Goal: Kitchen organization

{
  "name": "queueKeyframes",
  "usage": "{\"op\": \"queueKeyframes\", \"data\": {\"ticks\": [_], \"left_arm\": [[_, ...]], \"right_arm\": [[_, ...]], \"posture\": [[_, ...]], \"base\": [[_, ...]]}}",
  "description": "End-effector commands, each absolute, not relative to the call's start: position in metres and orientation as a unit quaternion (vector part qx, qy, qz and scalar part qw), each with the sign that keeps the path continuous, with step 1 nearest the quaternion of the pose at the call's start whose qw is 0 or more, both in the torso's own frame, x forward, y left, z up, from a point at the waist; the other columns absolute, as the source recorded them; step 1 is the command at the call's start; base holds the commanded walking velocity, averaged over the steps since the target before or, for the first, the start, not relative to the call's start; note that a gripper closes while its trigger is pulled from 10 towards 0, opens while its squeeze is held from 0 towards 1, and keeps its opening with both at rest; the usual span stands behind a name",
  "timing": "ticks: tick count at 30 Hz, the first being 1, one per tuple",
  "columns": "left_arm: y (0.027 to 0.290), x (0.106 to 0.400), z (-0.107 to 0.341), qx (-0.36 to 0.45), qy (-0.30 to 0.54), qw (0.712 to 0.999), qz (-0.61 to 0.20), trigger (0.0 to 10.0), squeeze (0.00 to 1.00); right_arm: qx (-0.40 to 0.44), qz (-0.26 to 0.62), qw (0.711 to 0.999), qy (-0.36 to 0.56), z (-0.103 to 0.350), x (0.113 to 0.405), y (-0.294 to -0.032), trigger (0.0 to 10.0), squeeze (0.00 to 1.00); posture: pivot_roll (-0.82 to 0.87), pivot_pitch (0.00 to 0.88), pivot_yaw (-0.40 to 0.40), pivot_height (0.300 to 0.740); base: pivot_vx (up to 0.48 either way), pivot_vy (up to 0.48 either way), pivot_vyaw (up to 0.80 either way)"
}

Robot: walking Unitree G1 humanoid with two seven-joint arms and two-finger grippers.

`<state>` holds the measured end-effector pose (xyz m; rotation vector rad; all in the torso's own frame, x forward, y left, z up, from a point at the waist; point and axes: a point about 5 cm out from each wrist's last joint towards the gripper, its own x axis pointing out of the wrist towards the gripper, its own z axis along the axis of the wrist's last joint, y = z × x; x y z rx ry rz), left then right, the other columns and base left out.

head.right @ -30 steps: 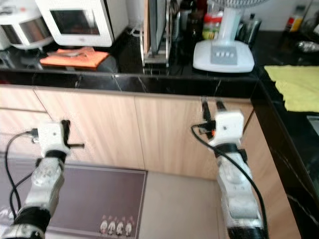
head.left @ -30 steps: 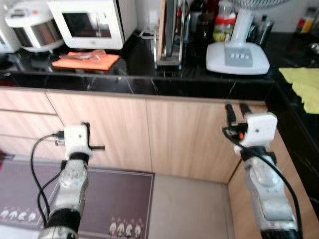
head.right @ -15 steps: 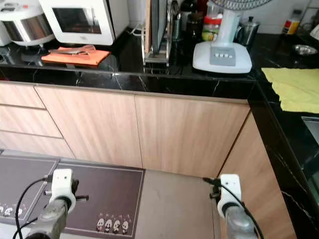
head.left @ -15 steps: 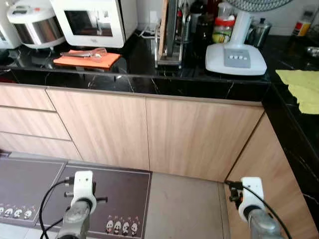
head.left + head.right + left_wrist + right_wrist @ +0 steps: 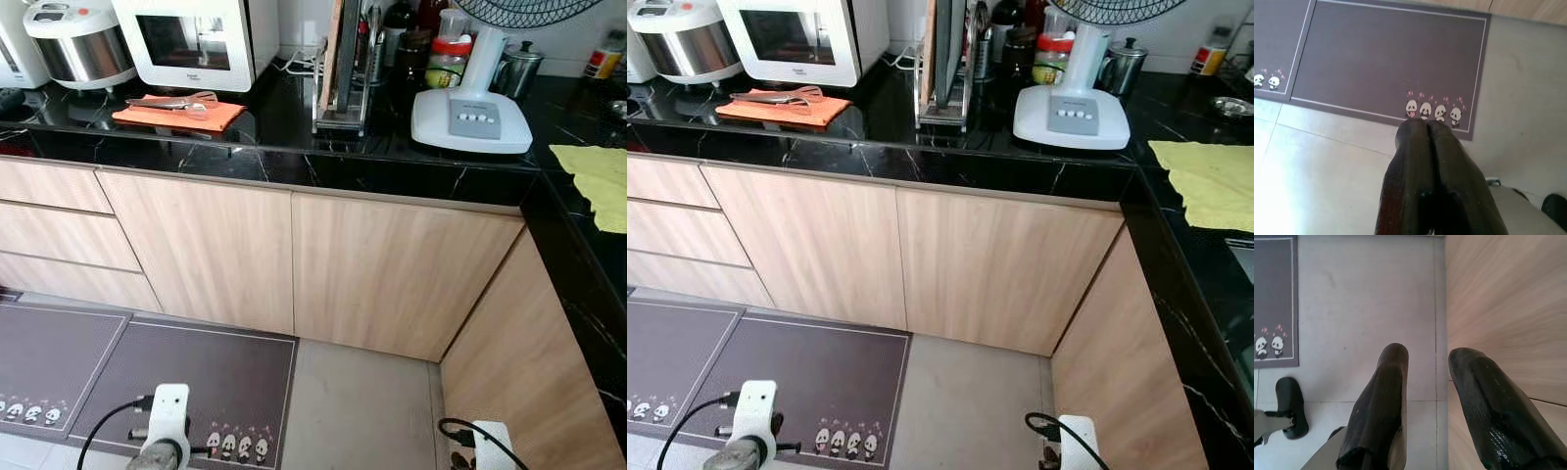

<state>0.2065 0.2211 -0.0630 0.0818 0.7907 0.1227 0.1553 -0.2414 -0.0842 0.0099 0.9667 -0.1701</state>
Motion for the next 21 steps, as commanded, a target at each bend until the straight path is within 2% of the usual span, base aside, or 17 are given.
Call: {"op": "queueKeyframes", "data": {"ticks": [1,9,21], "left_arm": [[0.231,0.199,-0.066,0.044,0.402,0.912,0.066,10.0,0.00],[0.256,0.180,-0.069,0.045,0.431,0.897,0.088,10.0,0.00],[0.254,0.168,-0.076,0.041,0.455,0.884,0.093,10.0,0.00]], "right_arm": [[0.010,-0.092,0.882,0.462,-0.084,0.155,-0.244,10.0,0.00],[0.020,-0.102,0.870,0.481,-0.091,0.139,-0.243,10.0,0.00],[0.023,-0.105,0.871,0.479,-0.090,0.141,-0.244,10.0,0.00]], "posture": [[0.01,0.000,-0.008,0.740],[0.02,0.000,-0.011,0.740],[0.02,0.000,-0.010,0.740]], "base": [[0.000,0.364,0.00],[0.000,0.465,0.00],[0.000,0.480,0.00]]}}
